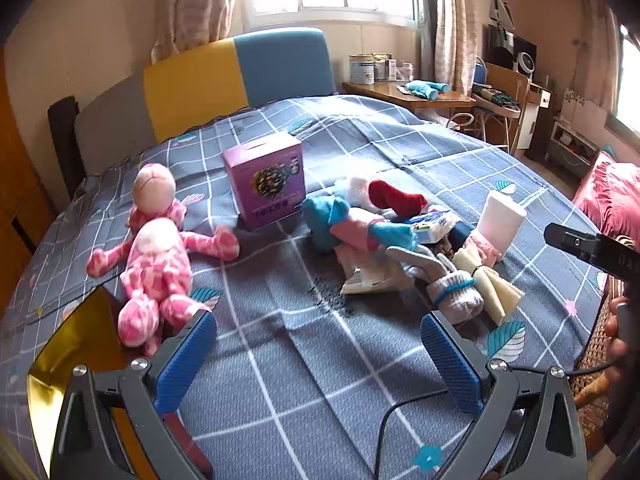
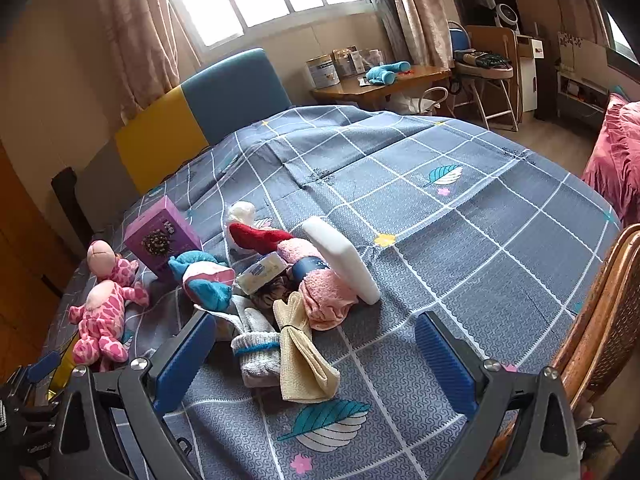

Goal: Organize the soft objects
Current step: 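Move both tools toward the pile of soft items, then grasp the teal-and-pink plush with the left gripper while the right gripper reaches the pile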

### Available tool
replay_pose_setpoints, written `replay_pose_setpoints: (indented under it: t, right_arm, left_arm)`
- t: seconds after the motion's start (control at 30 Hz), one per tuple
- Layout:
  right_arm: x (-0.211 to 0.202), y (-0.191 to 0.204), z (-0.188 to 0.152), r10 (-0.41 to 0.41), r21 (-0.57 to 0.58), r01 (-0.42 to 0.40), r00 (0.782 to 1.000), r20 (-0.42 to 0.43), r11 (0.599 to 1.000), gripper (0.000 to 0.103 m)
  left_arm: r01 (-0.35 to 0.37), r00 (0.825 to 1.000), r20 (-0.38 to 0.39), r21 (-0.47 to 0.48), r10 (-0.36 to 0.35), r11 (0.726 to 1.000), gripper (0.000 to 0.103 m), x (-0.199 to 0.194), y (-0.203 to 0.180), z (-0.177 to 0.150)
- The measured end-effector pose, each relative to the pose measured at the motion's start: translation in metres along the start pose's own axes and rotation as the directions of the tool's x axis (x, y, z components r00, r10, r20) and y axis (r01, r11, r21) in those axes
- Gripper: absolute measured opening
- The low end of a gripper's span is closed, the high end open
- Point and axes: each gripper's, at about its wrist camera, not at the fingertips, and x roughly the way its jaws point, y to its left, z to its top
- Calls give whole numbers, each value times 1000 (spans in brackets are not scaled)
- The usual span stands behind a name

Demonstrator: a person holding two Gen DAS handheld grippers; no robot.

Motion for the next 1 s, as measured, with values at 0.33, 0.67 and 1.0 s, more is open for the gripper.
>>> replay_pose_setpoints:
  t: [0.33, 0.67, 1.0]
  right_arm:
    - [3, -5, 0, 28, 39, -27, 1000, -14, 999, 102]
    - [7, -10, 0, 70, 70, -67, 997, -36, 995, 102]
    - [10, -14, 0, 111, 99, -106, 992, -51, 989, 102]
  left_arm:
    - [66, 997, -44, 17, -66, 998, 103, 26, -16, 15]
    - [235, 946, -150, -293, -287, 927, 63, 117, 12, 64]
    - [200, 929, -210, -412, -306, 889, 57, 188, 10, 94]
